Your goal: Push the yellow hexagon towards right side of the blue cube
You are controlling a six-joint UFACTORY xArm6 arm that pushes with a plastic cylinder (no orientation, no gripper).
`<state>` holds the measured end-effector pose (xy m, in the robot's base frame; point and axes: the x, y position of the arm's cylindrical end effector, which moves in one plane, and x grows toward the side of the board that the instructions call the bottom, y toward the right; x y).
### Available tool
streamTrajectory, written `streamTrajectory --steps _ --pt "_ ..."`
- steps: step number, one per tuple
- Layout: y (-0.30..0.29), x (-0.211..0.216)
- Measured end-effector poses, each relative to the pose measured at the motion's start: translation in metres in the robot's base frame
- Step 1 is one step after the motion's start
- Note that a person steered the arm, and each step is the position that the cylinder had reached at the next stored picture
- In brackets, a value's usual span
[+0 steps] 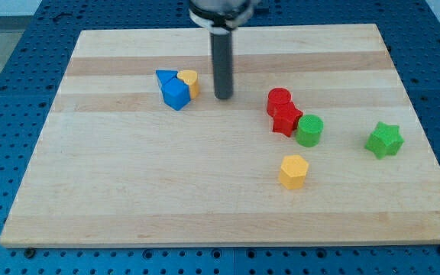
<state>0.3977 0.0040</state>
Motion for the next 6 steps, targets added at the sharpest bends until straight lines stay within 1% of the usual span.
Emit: streamTrajectory --steps 1,2,3,4,5,6 --pt "-0.002 0.074" --pt "-0.003 0.13" --pt "0.032 0.177" --pt "0.094 0.168" --pt "0.104 0.131" --pt "0.078 0.123"
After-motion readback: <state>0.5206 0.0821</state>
